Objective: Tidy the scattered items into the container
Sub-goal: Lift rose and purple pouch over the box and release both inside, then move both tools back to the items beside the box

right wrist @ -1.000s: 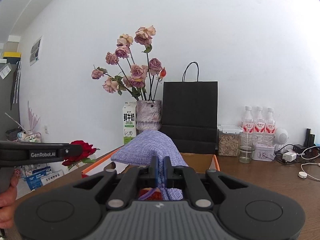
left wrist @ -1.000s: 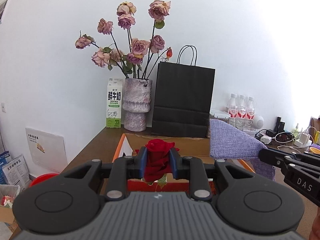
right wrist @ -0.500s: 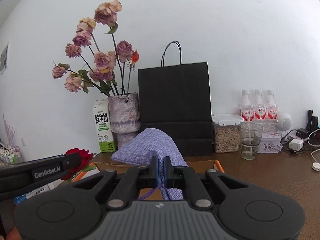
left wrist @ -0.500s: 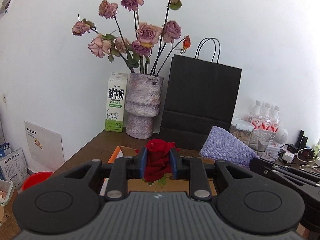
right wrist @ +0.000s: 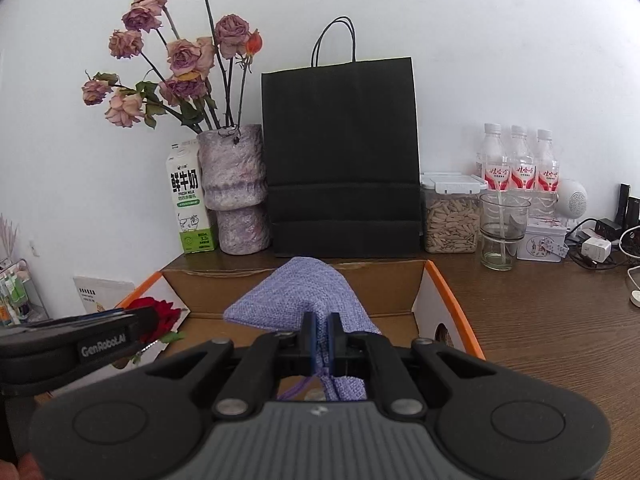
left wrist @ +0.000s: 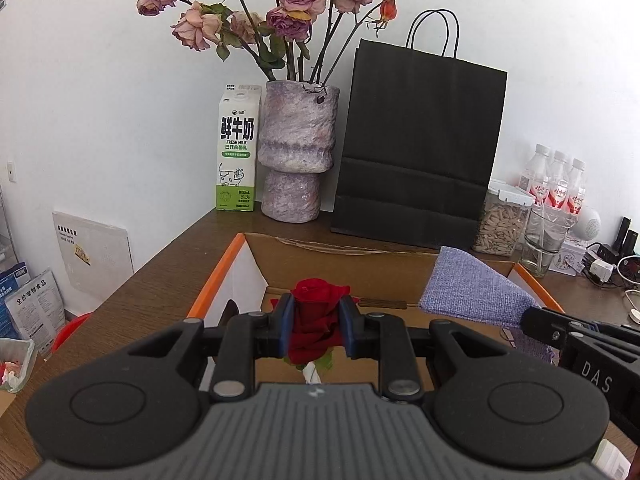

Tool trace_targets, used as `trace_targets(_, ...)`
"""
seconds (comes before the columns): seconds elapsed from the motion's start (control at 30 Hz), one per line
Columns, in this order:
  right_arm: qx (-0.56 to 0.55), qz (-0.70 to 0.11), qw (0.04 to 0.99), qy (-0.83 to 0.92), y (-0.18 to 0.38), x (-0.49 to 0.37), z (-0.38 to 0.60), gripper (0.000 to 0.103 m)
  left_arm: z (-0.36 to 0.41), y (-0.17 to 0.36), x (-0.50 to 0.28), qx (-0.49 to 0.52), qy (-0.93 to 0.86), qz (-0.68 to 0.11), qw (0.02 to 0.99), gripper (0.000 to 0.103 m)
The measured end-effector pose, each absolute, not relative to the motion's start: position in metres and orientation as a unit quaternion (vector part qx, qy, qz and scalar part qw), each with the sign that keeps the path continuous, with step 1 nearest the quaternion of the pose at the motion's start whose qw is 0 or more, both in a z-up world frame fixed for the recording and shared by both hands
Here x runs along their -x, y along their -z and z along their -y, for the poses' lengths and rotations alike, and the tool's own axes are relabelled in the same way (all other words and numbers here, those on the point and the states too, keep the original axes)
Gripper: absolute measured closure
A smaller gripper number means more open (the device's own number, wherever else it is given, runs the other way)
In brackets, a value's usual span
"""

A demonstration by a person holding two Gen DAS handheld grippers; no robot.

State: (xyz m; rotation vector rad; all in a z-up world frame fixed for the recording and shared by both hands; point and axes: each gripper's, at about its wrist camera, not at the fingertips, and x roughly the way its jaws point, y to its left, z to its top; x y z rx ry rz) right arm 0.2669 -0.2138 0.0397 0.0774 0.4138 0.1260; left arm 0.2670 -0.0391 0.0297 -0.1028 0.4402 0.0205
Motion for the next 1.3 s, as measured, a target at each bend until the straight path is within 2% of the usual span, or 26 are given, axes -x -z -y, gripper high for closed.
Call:
trace_targets(0.1, -0.035, -0.205, 0.976, -0.066, -0.040, -0.264, 0.213, 0.094, 0.041, -0.031, -0.266, 0.045, -0.007, -0.215, 0.976, 0.077)
trace_targets(0.13, -0.036, -0.206, 0.976, -0.067, -0.040, -0.263, 0.213, 0.090, 0.042, -0.031, -0.265, 0.042, -0.007, -0.213, 0.976, 0.074)
trace_targets(0.17, -0.038, -0.207, 0.975, -0.068, -0.041, -0.261, 0.214, 0.083, 0.043, -0.031, -0.263, 0.039, -0.009, -0.210, 0.977, 0.065)
trace_targets(0.2, -0.043, -0.207, 0.975, -0.072, -0.041, -0.259, 0.215, 0.066, 0.043, -0.032, -0.262, 0.037, -0.009, -0.207, 0.978, 0.059)
trace_targets(0.23, -0.046, -0.205, 0.975, -0.076, -0.042, -0.257, 0.217, 0.055, 0.042, -0.033, -0.259, 0.038, -0.007, -0.202, 0.979, 0.041)
trace_targets(0.27, -0.047, -0.200, 0.976, -0.076, -0.043, -0.254, 0.218, 0.031, 0.041, -0.034, -0.256, 0.041, -0.007, -0.195, 0.980, 0.020)
trace_targets(0.3, -0.047, -0.190, 0.978, -0.065, -0.045, -0.249, 0.219, 0.022, 0.040, -0.036, -0.252, 0.045, -0.022, -0.183, 0.982, 0.012)
trace_targets(0.33, -0.048, -0.182, 0.980, -0.059, -0.048, -0.246, 0.221, 0.018, 0.038, -0.037, -0.249, 0.047, -0.036, -0.170, 0.984, 0.000)
trace_targets(0.4, -0.055, -0.171, 0.982, -0.065, -0.052, -0.240, 0.225, 0.000, 0.033, -0.040, -0.243, 0.056, -0.038, -0.150, 0.986, 0.000)
trace_targets(1.3, -0.039, -0.140, 0.987, -0.064, -0.061, -0.206, 0.221, 0.000, 0.031, -0.036, -0.215, 0.049, -0.009, -0.120, 0.991, 0.000)
